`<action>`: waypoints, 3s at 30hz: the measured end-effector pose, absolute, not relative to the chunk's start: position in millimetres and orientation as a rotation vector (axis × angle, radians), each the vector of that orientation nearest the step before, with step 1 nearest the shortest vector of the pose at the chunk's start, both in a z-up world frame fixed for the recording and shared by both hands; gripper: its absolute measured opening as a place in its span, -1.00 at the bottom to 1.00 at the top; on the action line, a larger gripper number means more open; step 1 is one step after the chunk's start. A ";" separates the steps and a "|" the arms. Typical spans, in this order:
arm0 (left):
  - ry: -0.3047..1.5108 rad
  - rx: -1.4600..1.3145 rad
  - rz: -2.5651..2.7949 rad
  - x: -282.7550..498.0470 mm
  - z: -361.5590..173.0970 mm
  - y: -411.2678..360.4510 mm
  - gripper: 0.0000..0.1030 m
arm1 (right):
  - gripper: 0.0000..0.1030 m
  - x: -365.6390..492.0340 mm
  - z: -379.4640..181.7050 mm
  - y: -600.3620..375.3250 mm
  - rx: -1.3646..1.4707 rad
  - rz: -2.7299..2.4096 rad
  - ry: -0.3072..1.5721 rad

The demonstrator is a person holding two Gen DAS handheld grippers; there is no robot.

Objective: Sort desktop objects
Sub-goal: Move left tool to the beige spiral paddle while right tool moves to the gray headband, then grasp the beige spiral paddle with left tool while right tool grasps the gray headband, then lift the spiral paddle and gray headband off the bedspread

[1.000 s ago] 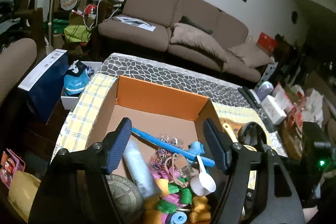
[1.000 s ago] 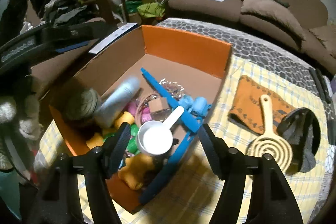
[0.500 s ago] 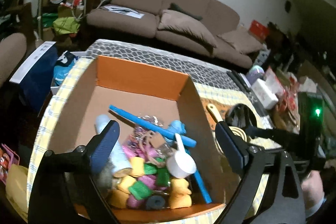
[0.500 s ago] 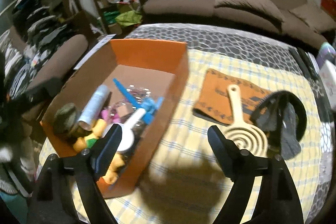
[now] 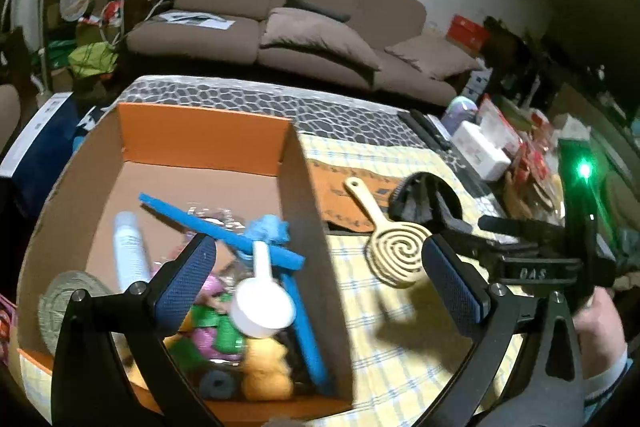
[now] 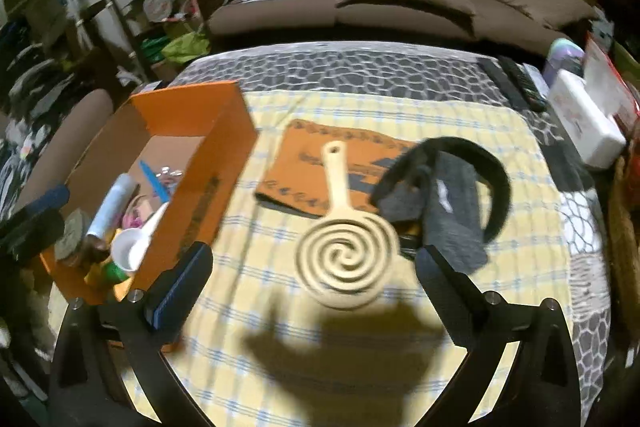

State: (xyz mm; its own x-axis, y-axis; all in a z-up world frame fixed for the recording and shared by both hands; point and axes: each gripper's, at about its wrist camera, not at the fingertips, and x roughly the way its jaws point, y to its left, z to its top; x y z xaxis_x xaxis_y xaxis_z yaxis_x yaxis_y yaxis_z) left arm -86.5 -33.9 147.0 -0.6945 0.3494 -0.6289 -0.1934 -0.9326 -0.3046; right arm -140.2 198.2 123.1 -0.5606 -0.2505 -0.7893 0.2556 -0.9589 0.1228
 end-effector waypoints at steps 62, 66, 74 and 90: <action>-0.024 -1.358 2.650 -176.3 10.0 155.2 0.92 | 0.99 -165.8 85.1 338.8 1.459 -2.706 -0.362; -0.030 -1.314 2.651 -172.8 16.8 153.0 0.74 | 0.99 -168.8 83.8 332.9 1.454 -2.699 -0.354; -0.082 -1.248 2.665 -159.9 36.0 132.3 0.73 | 0.99 -175.6 87.1 313.8 1.386 -2.690 -0.351; -0.132 -1.144 2.655 -141.6 79.3 116.4 0.71 | -0.71 -180.0 69.0 298.2 1.393 -2.711 -0.280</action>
State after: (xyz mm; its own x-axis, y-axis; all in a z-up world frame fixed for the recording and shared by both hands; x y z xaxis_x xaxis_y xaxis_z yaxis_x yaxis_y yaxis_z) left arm -141.6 116.4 79.3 -0.6614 0.2606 -0.7033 -0.1895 -0.9653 -0.1795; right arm -180.0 298.2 69.0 -0.5831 -0.1549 -0.7975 -0.0112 -0.9800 0.1985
